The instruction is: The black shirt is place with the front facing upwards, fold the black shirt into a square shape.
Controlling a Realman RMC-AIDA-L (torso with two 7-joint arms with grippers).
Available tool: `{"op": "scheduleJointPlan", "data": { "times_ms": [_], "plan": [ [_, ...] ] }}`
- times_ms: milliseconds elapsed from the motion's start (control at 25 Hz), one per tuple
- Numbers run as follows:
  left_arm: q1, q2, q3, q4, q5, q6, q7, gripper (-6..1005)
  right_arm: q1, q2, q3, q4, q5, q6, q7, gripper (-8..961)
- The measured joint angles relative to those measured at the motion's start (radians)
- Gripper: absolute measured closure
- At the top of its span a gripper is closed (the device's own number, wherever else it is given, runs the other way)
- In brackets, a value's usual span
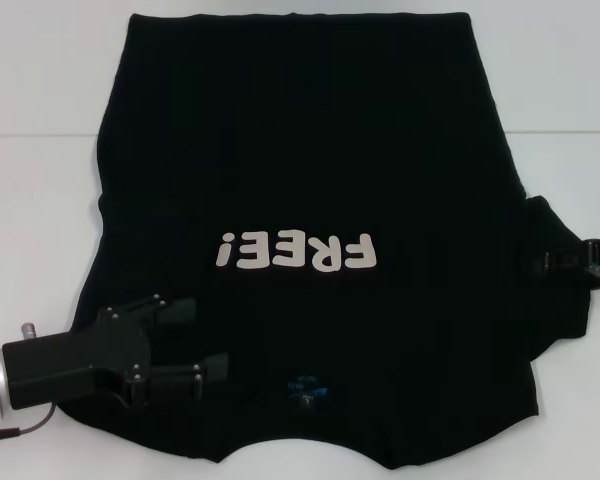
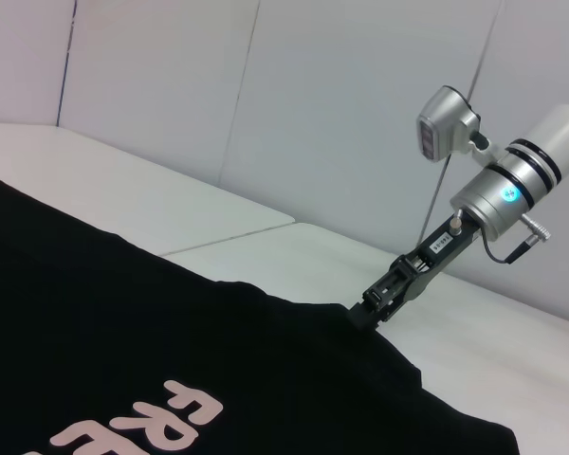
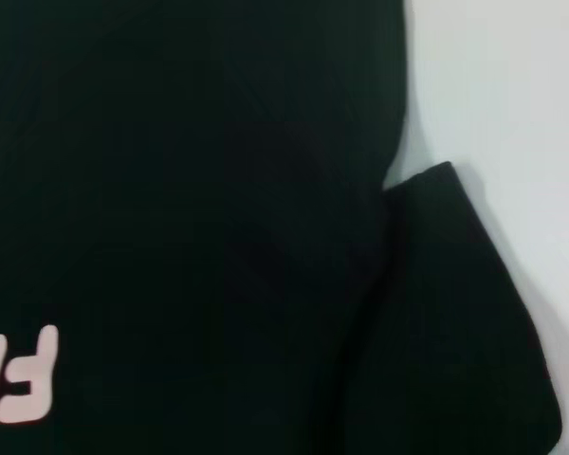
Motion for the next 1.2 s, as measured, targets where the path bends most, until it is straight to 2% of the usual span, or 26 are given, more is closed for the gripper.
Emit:
{"op": "scheduleJointPlan", "data": {
  "times_ms": [480, 720, 800, 1040, 1200],
  "plan": [
    [0.000, 0.000, -0.002, 0.000, 0.000, 0.000, 0.000, 63, -0.004, -0.008, -0.003, -0.002, 0.026, -0.007, -0.001, 36],
    [0.000, 0.001, -0.002, 0.000, -0.003, -0.002, 0.000, 63, -0.007, -0.010, -0.009, -0.009, 0.022, 0.002, 0.001, 220],
    [0.000, 0.002, -0.002, 0.000, -0.005, -0.002, 0.000, 62, -0.007, -0.014, -0.014, -0.009, 0.013, 0.002, 0.006, 419],
    [0.000, 0.003, -0.002, 0.000, -0.007, -0.002, 0.000, 62, -0.003, -0.015, -0.019, -0.003, -0.015, 0.001, 0.011, 674],
    [0.000, 0.003, -0.002, 0.000, -0.008, -0.002, 0.000, 62, -0.003, -0.015, -0.028, -0.004, -0.018, 0.001, 0.012, 753]
  ]
}}
